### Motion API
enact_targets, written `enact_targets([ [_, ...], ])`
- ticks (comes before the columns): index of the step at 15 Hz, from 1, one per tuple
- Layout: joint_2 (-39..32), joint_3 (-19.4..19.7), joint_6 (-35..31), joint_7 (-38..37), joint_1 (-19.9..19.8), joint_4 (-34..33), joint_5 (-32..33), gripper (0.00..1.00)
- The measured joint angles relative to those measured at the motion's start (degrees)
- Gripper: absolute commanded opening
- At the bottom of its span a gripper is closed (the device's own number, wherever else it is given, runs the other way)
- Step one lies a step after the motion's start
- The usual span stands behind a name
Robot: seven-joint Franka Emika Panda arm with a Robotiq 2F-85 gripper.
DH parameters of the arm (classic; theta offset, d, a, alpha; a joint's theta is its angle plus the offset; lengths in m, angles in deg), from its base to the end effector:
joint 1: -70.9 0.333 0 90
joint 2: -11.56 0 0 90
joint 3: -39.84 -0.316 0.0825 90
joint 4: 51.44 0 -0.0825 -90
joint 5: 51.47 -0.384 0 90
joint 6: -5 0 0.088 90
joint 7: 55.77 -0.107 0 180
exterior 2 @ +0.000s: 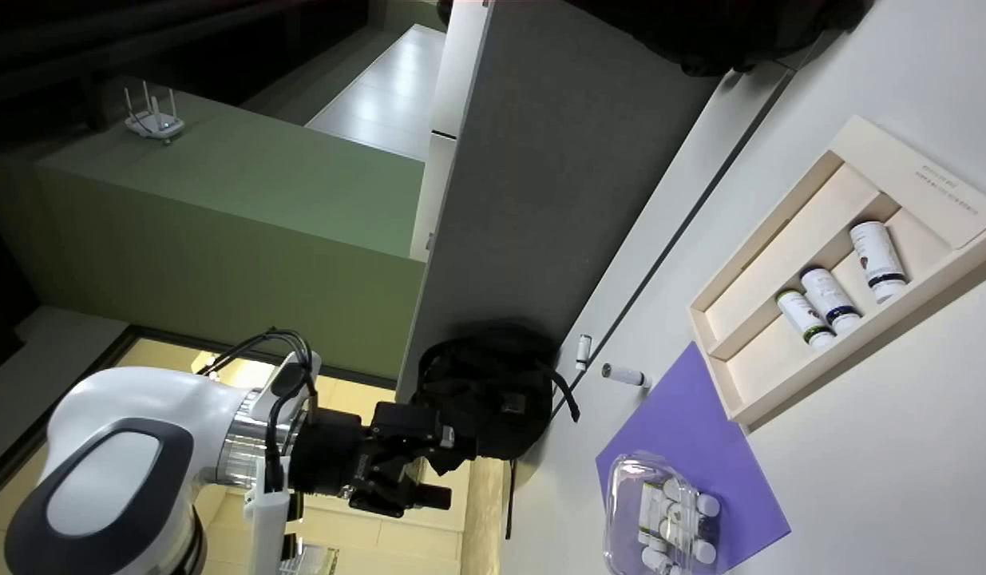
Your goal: Put a bottle from the table beside the other bottles on the tray
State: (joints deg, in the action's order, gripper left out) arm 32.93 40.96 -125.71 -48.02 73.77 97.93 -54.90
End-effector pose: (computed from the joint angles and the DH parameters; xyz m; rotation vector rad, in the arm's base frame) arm 0.4078 0.0141 0.3832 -3.0833 -0.1991 -0.0769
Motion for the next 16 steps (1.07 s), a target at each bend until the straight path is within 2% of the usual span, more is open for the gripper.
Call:
enact_targets([
  [3, -2.2, 0.0, -4.0, 1.0, -0.1, -1.7, 0.2, 1.00],
  [8, -16.9, 0.0, -12.5, 3.3, -0.2, -14.8, 0.4, 1.00],
  [12, -30.5, -0.4, -12.5, 3.5, -0.3, -28.2, 0.9, 1.00],
  [16, -42.6, -2.8, -12.0, 3.5, -0.2, -39.3, 1.0, 1.00],
])
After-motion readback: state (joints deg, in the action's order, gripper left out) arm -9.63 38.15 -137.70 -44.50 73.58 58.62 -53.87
